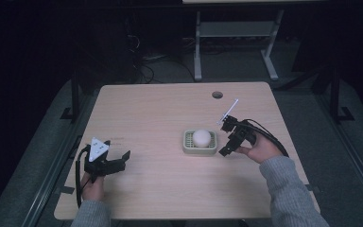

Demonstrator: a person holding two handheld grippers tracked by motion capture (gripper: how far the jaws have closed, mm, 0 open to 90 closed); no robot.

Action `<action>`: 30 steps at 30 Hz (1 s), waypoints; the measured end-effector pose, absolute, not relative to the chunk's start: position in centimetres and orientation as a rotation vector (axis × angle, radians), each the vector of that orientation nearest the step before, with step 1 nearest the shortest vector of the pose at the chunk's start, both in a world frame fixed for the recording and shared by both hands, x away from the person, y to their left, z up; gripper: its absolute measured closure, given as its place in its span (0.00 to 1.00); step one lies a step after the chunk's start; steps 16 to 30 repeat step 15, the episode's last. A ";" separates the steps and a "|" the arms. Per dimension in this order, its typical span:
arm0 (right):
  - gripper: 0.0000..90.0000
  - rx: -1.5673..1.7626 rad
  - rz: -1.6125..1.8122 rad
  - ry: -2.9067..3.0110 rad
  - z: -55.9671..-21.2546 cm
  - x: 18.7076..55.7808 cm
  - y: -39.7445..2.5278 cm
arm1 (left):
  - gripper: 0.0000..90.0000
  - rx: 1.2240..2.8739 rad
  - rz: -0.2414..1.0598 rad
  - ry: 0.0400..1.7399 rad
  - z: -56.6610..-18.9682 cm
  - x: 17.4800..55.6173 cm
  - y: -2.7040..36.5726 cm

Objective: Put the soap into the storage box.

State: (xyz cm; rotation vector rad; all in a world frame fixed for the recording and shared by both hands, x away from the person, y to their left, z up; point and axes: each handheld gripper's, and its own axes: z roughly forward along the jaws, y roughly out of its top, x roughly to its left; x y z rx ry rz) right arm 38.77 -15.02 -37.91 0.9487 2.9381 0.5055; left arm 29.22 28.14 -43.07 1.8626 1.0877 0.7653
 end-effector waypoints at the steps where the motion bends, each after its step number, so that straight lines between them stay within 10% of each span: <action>1: 0.26 0.953 0.509 2.937 -38.0 38.7 -15.2 | 0.17 1.864 0.766 1.087 -43.1 29.2 28.1; 30: 0.26 1.021 0.538 2.920 -39.5 36.6 -17.7 | 0.16 1.874 0.768 1.084 -43.1 29.3 28.1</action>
